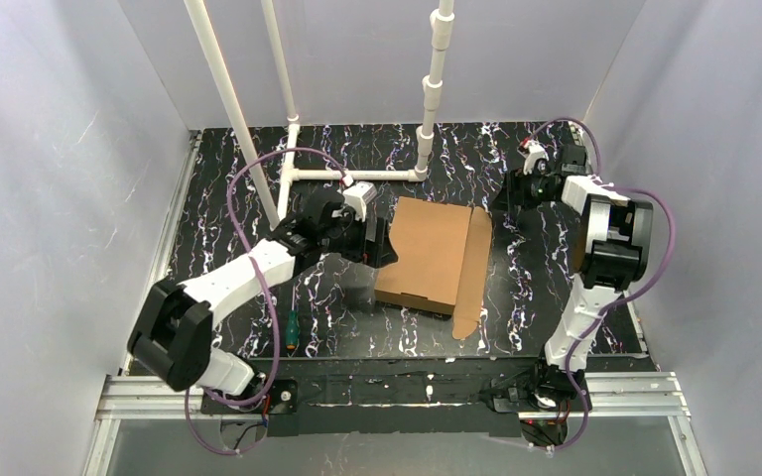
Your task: Fold the paper box
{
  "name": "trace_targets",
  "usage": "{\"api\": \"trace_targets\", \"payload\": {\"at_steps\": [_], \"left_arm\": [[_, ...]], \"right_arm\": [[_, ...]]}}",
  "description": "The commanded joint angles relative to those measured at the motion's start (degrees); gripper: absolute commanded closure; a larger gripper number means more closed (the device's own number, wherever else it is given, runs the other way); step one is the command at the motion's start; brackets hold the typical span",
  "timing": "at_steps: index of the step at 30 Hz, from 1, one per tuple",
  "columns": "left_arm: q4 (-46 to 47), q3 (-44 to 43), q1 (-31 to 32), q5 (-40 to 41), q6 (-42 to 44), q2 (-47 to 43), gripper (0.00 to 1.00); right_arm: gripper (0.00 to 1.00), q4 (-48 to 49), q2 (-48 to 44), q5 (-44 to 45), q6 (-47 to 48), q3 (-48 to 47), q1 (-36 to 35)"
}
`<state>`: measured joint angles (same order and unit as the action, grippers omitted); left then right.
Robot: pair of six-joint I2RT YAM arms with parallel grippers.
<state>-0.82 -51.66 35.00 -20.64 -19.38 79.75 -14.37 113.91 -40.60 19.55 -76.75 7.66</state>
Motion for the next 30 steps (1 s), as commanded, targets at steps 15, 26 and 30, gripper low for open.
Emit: {"api": "trace_targets", "payload": {"at_steps": [15,26,30], "left_arm": [[-4.0,-7.4,-1.5,-1.1,2.1,15.7,0.15],[-5.1,-6.1,-2.0,0.4,0.4,16.1,0.18],[-4.7,-5.4,-2.2,0.3,0.1,16.3,0.20]], "right_arm": [[0.27,-14.2,15.1,-9.5,1.7,-12.2,-1.4],[0.39,-27.8,15.4,-13.2,14.0,-10.5,-0.5],[0.39,-29.2,13.7,-14.1,17.3,-7.9,0.1]]}}
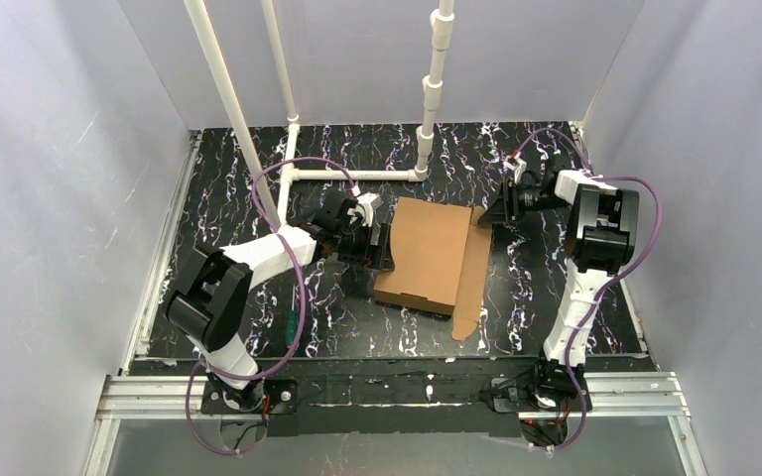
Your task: Fold the paper box
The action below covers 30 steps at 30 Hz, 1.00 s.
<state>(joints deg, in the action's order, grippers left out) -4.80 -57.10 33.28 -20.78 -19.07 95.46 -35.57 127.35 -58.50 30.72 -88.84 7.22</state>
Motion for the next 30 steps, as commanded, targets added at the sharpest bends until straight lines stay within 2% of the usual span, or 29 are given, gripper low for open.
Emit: {"api": "trace_targets", "payload": {"at_steps": [1,8,13,19,26,30], "left_arm": [[-0.6,0.2,-0.5,0.4,-0.5,0.6,0.20],[0.1,1.5,-0.5,0.5,-1.9,0.1,0.21],[-0.1,1.3,-0.5,-0.2,-2.5,-0.2,0.21],[0.1,-0.3,-0.8,-3.0,-4.1,0.5,0.19],[-0.6,-2.6,-1.8,-4.8,-4.6,1.3,0.17],[-1.4,-4.2,-2.0,-5.6,-4.4,1.6,0.17]], "right_arm": [[0.39,-8.2,0.1,3.3,6.5,4.5,0.8],[0.47,-11.5,-1.6,0.5,11.3,5.6,2.0],[0.60,-6.0,-5.5,4.4,9.8,9.1,2.0],[0.66,5.5,-13.1,12.9,9.5,16.9,1.1],[0.90,7.6,-18.7,14.6,16.5,22.8,0.0],[0.97,10.5,-22.7,14.6,17.4,25.8,-0.6]]}}
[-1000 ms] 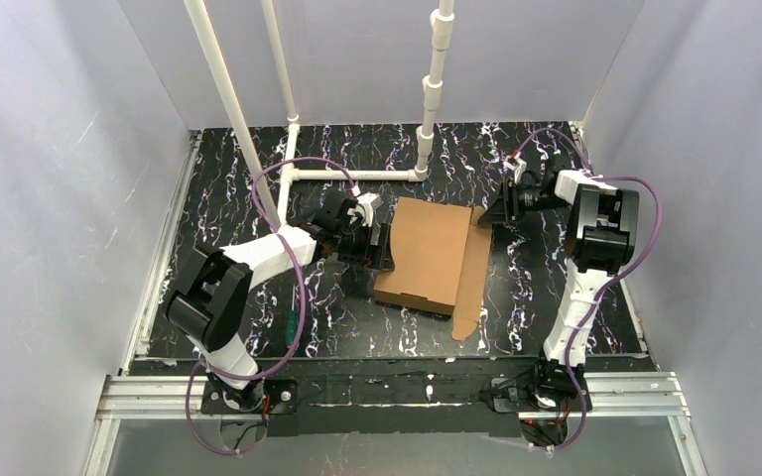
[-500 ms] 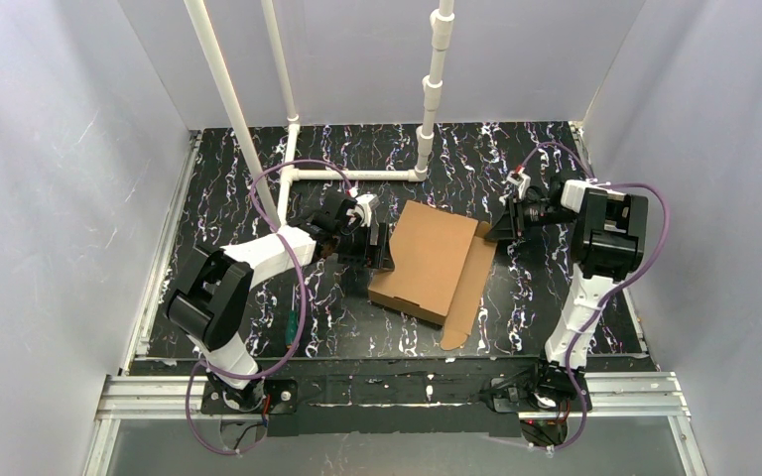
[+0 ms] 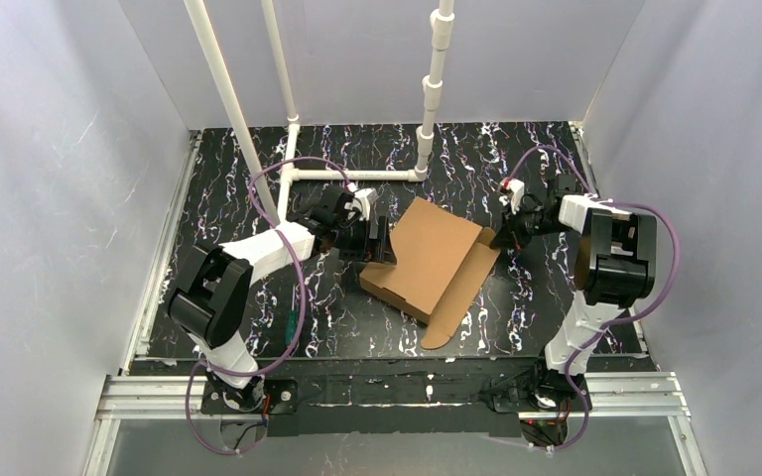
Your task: Fold the paper box
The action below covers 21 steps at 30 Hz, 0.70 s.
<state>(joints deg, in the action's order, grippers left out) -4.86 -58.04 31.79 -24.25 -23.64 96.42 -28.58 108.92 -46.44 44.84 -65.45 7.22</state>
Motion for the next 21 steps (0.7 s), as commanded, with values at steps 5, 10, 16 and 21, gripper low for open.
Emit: {"api": "trace_targets", "payload": {"at_steps": [5,10,16,21], "left_arm": [[-4.1,-6.2,-0.5,-1.1,1.5,2.2,0.15],[-7.4,-9.3,-0.7,3.3,4.7,4.6,0.14],[-6.8,-9.8,-1.2,6.3,7.1,7.4,0.13],[-4.1,-8.4,-2.7,4.7,4.5,8.2,0.13]], "right_arm": [[0.99,6.6,-6.9,3.3,2.5,3.6,-2.3],[0.99,7.6,-6.9,8.2,3.3,2.9,-6.5],[0.99,8.6,-7.5,9.1,1.2,2.8,-6.9],[0.99,10.0,-8.4,8.8,0.6,3.6,-7.1]]}}
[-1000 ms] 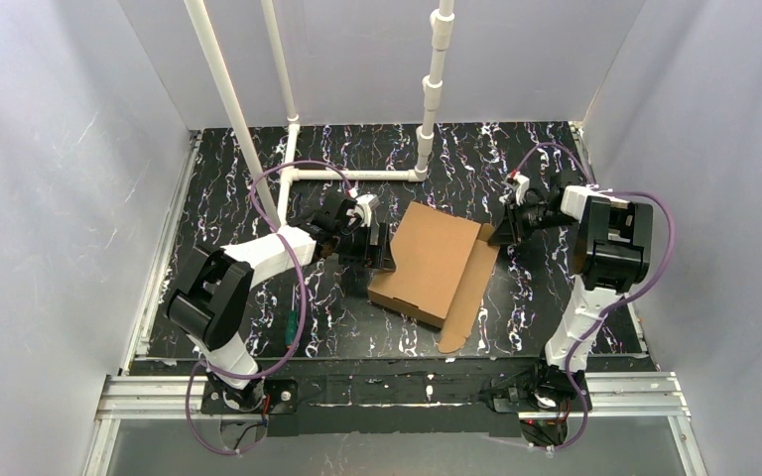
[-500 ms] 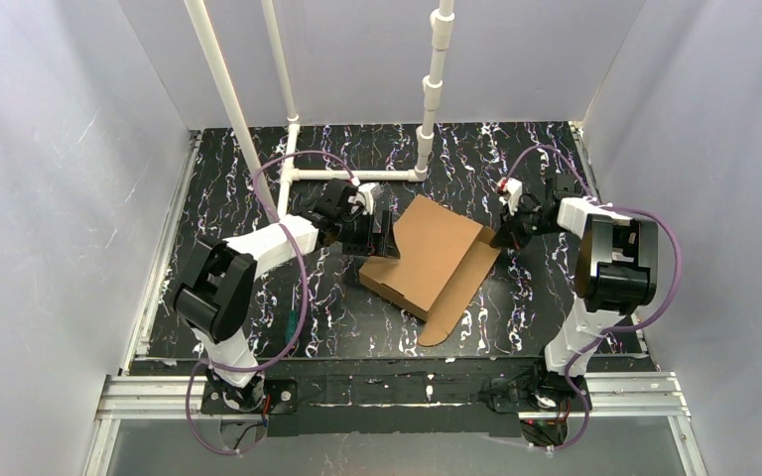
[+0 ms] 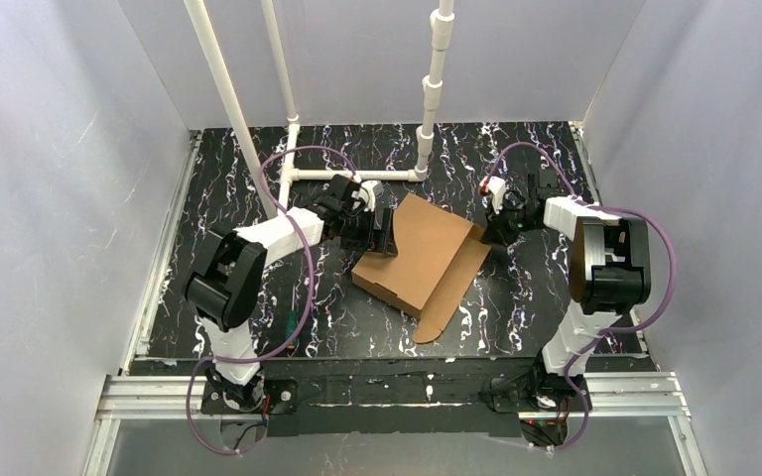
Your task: Fold the paper box
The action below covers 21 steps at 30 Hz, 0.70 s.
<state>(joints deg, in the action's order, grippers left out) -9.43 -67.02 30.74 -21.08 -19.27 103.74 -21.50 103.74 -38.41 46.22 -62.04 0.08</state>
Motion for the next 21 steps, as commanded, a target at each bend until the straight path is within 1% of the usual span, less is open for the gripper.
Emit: {"api": "trace_targets", "payload": {"at_steps": [1,6,12,21], "left_arm": [[1.0,0.8,-2.0,1.3,-0.6,1.0,0.13],[2.4,2.3,-3.5,-0.6,-3.7,1.1,0.13],[3.7,3.2,-4.4,-2.7,-5.9,1.1,0.13],[3.3,2.7,-4.5,-4.2,-6.6,1.3,0.14]], "right_arm": [[0.99,3.1,-3.6,0.7,-0.5,0.6,0.0],[0.99,5.1,-5.3,-0.8,2.3,3.4,0.0],[0.99,5.1,-5.3,-0.7,2.6,4.0,0.1],[0.99,7.3,-6.3,-0.5,1.1,5.2,0.1]]}}
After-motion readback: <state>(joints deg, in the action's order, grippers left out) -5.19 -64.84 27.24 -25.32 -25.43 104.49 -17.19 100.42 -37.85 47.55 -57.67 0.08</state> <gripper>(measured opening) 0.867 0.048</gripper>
